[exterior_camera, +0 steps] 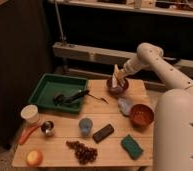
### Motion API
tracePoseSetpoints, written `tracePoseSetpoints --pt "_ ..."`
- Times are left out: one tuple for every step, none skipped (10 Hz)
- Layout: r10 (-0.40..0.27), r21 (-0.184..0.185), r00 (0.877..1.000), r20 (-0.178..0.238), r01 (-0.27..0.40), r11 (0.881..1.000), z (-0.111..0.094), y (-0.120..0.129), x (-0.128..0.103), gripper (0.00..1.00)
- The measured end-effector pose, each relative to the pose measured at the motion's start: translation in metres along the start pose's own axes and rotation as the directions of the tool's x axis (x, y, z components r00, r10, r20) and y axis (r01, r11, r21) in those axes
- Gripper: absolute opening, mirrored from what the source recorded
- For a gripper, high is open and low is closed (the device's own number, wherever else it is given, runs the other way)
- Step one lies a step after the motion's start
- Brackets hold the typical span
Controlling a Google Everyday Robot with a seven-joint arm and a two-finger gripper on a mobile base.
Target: Place banana in purple bowl
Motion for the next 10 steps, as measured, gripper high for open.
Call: tracePoseSetpoints --pt "0.000 0.002 1.000 0.001 0.000 1.000 0.0007 0.0002 -0.0016 0.80" --pt "0.002 0.001 1.000 0.000 -0.002 1.000 0.0014 -0.0004 -0.0011 0.80" --pt "0.007 -0.005 1.000 0.001 -0.007 1.000 0.0022 -0.0001 -0.0001 0.80" --pt "0.009 -0.013 1.000 -0.003 -0.009 1.000 0.0041 0.0010 0.0021 0.80" --pt "0.010 -0.019 1.000 -0.007 -0.010 1.000 0.0061 0.0019 0.0044 0.80" --pt "0.010 -0.022 1.000 -0.011 -0.010 1.000 0.0075 0.0028 0.0062 0.80" --pt "0.009 -0.025 1.000 -0.014 -0.009 1.000 0.0085 0.0036 0.0071 0.80" --pt "0.008 -0.029 1.000 -0.016 -0.009 1.000 0.0093 0.0046 0.0082 0.80" --pt "0.008 -0.028 1.000 -0.014 -0.008 1.000 0.0075 0.0049 0.0073 0.80" --pt "0.010 -0.027 1.000 -0.007 -0.010 1.000 0.0034 0.0045 0.0057 0.80"
